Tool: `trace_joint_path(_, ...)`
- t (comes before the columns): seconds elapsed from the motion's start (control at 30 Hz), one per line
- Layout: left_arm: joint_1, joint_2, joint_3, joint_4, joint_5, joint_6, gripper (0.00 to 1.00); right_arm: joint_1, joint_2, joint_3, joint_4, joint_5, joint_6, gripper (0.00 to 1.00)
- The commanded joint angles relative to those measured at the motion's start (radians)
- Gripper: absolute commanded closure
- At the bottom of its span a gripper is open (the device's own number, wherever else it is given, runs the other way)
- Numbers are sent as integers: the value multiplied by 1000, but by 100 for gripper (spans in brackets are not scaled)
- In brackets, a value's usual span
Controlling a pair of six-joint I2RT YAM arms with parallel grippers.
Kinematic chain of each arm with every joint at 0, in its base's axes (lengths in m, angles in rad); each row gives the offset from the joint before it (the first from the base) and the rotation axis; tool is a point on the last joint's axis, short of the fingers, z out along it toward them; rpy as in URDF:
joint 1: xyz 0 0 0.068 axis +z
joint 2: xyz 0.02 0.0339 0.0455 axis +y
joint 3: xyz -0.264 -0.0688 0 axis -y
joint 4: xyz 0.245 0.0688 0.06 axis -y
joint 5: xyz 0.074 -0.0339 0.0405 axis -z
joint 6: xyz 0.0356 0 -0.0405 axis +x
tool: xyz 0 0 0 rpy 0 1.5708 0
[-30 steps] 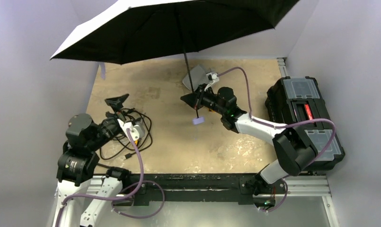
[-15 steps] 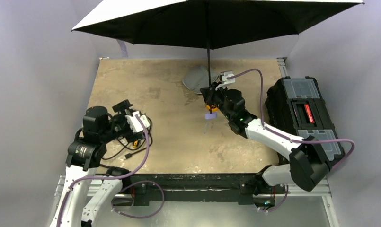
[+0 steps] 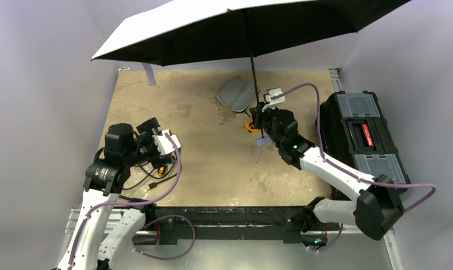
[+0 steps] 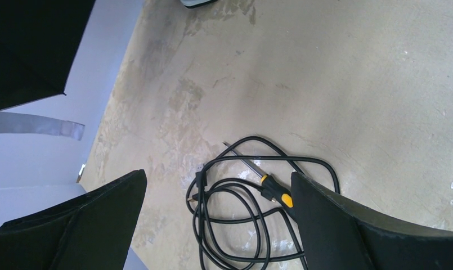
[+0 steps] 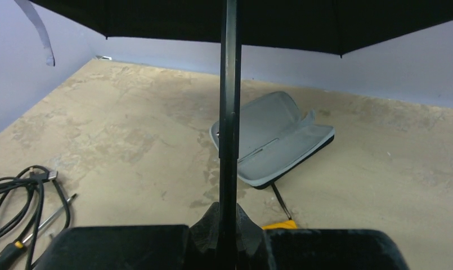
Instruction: Open the umbrella
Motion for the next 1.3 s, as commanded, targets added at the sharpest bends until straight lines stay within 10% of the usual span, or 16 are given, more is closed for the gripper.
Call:
trace_joint_path(0.0,-2,8,-23,49,27,-30,0,20,-146,-29,154,-30,4,100)
trace_joint_path(0.5,-2,79,-3,83,61,-28,0,39,-267,-13,-231,197,119,100)
trace_joint_path(1.27,-2,46,-28,96,42,-20,0,13,202,194,64,320,116,100)
